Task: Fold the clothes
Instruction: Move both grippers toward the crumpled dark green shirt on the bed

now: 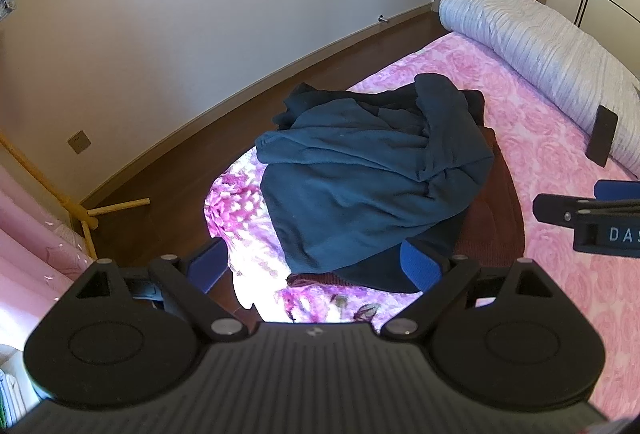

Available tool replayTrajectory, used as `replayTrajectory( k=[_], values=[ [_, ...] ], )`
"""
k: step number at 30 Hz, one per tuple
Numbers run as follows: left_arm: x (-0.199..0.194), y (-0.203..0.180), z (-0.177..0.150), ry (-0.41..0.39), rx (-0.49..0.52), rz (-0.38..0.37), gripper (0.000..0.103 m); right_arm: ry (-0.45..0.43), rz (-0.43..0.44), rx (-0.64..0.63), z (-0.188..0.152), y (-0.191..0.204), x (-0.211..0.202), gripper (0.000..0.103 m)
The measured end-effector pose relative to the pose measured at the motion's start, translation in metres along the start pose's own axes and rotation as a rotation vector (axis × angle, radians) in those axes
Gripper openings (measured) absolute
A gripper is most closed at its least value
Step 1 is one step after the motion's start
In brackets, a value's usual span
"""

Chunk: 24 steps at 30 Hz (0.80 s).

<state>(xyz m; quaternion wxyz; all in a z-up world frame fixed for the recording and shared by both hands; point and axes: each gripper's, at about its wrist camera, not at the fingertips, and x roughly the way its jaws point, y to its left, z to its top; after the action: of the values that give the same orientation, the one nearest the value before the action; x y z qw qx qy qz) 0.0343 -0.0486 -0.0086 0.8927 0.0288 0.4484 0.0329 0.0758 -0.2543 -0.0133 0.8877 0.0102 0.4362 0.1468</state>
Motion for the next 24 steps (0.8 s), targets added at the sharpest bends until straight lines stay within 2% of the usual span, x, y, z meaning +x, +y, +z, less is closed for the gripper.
replayTrajectory(
  k=[17,24],
  values=[
    [0.015,-0.034,0.003,0.057,0.026,0.040,0.092,0.050,0.040,0.039,0.001,-0.049,0.025,0.090],
    [0.029,-0.039,0.000,0.062,0.130,0.046,0.092,0.051,0.055,0.077,0.002,-0.072,0.041,0.090]
  ],
)
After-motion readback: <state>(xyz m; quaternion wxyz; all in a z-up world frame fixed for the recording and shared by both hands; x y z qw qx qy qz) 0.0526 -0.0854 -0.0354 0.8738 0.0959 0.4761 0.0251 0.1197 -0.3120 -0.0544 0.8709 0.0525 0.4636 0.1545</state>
